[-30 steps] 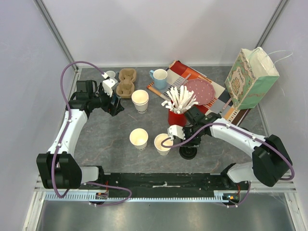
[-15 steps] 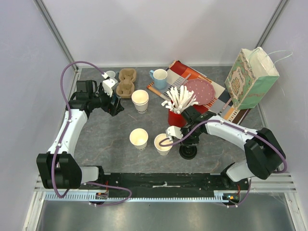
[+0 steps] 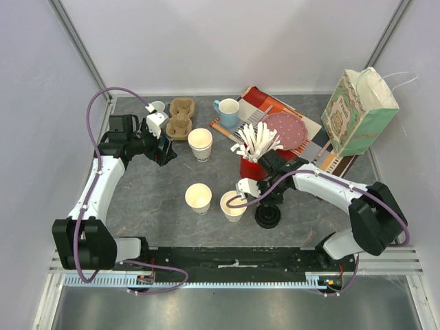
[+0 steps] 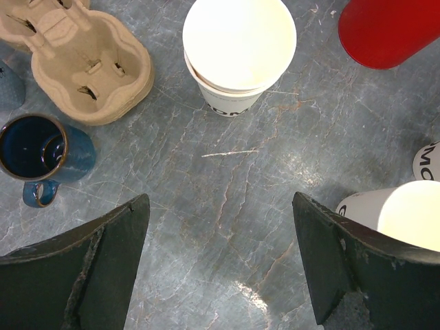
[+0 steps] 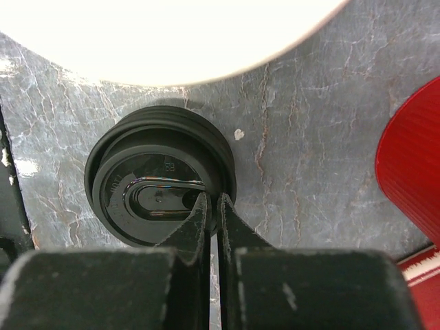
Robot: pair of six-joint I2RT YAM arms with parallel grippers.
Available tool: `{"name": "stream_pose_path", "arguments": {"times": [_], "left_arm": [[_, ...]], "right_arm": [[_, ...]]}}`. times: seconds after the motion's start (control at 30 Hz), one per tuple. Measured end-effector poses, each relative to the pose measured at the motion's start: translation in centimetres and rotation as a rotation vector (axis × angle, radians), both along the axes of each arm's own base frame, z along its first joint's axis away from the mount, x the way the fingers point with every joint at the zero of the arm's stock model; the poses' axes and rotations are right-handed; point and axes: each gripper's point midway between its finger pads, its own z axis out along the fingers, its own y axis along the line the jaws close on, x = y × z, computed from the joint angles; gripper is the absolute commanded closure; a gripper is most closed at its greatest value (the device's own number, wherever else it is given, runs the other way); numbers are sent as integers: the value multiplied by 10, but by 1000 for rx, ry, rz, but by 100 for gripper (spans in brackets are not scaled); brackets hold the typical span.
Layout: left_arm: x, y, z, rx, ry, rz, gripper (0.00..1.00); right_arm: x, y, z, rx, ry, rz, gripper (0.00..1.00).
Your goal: Pack the takeout coffee
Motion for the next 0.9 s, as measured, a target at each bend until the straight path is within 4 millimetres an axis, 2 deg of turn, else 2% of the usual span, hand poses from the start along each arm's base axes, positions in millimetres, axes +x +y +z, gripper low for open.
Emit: {"name": "stream_pose_path", "arguments": {"times": [0.33, 0.57, 0.6, 0.63, 0.73, 0.8, 0.9], "left_arm": [[0, 0, 0, 1, -1, -1, 10], [0, 0, 0, 1, -1, -1, 10], [0, 0, 0, 1, -1, -1, 10], [0, 0, 0, 1, 0, -1, 10], [0, 0, -1, -1, 3, -3, 10], [-1, -1, -1, -6, 6, -7, 10], [-2, -3, 3, -16, 8, -14, 10]], "right_arm": [[4, -1, 39, 35, -77, -6, 100], [8, 2, 92, 107, -147, -65, 100], [13, 8, 111, 144, -168, -93, 100], [14, 9, 116, 155, -175, -99, 100], [21, 31, 147, 206, -235, -163, 100], [14, 55, 158, 244, -236, -181, 100], [13, 81, 161, 260, -193, -234, 100]]}}
